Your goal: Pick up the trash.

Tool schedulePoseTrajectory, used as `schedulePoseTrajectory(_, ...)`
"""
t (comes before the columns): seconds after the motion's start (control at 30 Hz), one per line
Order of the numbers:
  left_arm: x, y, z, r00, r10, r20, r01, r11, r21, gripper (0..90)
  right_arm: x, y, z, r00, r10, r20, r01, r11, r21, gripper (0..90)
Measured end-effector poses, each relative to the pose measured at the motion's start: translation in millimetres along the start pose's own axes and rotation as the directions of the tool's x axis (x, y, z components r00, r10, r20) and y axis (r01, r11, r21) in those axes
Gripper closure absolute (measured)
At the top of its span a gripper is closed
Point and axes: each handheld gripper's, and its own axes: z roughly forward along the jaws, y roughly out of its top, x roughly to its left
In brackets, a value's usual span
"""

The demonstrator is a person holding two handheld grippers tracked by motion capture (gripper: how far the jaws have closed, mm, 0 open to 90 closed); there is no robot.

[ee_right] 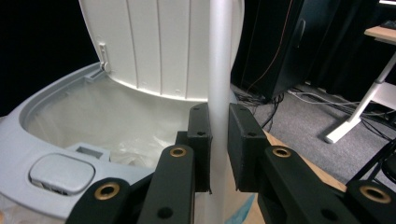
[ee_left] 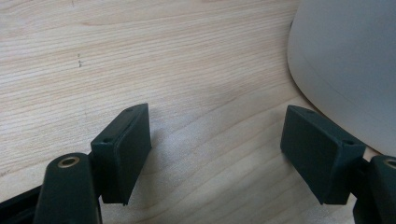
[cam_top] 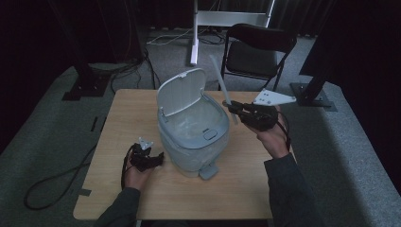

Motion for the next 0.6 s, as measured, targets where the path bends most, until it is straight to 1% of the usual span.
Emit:
schedulePoseTrajectory(0.2,0.0,0.0,0.0,1.0,0.0,0.0,0.0,1.0,0.0,24.3,0.5,6.2,3.0,0.9999,-0.009,-0.005,0.009,1.0,-0.001,79.5)
schedulePoseTrajectory(0.33,0.0,0.0,0.0,1.0,0.0,0.0,0.0,1.0,0.0,24.3,-0.1,9.5,4.2,1.0,-0.006,-0.008,0.006,1.0,-0.006,79.5)
schedulePoseTrajectory(0.6,0.0,0.0,0.0,1.0,0.0,0.0,0.0,1.0,0.0,24.3,0.3,16.1,12.0,0.9998,-0.009,-0.02,0.009,1.0,-0.003,79.5)
